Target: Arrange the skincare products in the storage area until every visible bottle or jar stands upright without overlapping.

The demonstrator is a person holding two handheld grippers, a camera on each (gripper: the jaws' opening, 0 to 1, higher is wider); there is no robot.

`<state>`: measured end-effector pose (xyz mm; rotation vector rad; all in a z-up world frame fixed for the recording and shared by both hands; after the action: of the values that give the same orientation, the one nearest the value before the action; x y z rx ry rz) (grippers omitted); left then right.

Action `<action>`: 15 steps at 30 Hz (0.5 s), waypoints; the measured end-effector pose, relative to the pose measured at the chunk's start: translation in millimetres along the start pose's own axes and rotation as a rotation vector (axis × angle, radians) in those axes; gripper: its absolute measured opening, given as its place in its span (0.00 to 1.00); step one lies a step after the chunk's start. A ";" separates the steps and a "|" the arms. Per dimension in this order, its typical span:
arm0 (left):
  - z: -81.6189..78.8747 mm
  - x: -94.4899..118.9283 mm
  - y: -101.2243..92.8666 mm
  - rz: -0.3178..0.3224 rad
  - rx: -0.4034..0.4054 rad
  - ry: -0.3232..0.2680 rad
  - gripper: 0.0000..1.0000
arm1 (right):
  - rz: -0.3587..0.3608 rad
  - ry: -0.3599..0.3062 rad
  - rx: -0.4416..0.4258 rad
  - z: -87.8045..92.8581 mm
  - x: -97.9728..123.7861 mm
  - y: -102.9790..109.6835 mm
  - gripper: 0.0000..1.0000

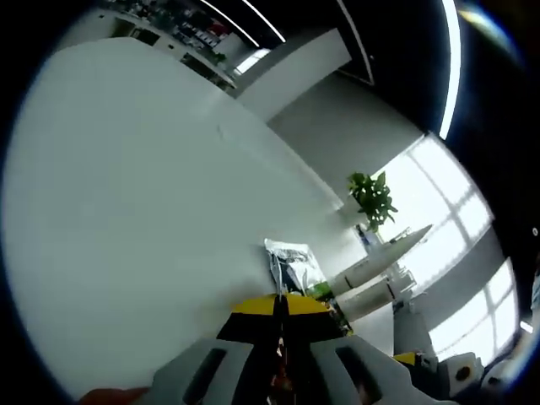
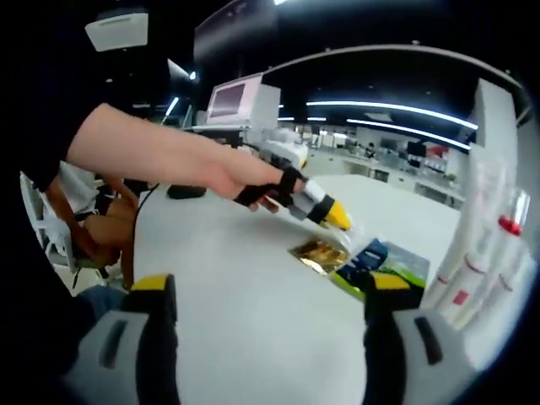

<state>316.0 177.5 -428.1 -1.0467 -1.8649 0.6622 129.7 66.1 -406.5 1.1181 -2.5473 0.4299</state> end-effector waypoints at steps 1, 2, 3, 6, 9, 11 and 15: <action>-0.3 -0.1 0.9 -0.004 -0.002 0.002 0.00 | -0.002 -0.002 0.003 -0.5 0.1 0.7 0.93; -0.8 0.0 1.5 -0.011 -0.008 0.001 0.00 | -0.002 -0.006 0.005 -1.2 0.2 1.1 0.93; -1.7 0.0 2.9 -0.026 -0.037 0.000 0.00 | -0.001 -0.003 0.005 -1.2 0.1 1.4 0.92; 0.8 -0.7 6.8 -0.064 -0.093 0.053 0.05 | -0.007 0.000 0.011 -1.3 0.2 3.0 0.92; 1.7 -0.5 6.9 -0.097 -0.153 0.068 0.11 | -0.009 -0.001 0.015 -1.9 0.7 4.0 0.91; -0.5 1.2 4.8 -0.093 -0.157 0.056 0.16 | -0.007 -0.004 0.013 -2.7 1.5 4.1 0.91; -2.4 2.8 2.9 -0.110 -0.184 0.052 0.21 | -0.003 0.002 0.018 -2.8 2.5 4.3 0.91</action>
<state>318.4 181.5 -428.0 -1.0580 -1.9503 0.4012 125.4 68.3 -403.6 1.1269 -2.5453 0.4539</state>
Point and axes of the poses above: the point that each gripper's makers call its tool centre point, and the gripper's own axes: x roughly backward along the fingers, y roughly to its left, z roughly out of its underside, the point moved 7 cm from there along x, roughly backward along the fingers, and after that the axes turned 6 degrees about y, right-handed, at the moved point
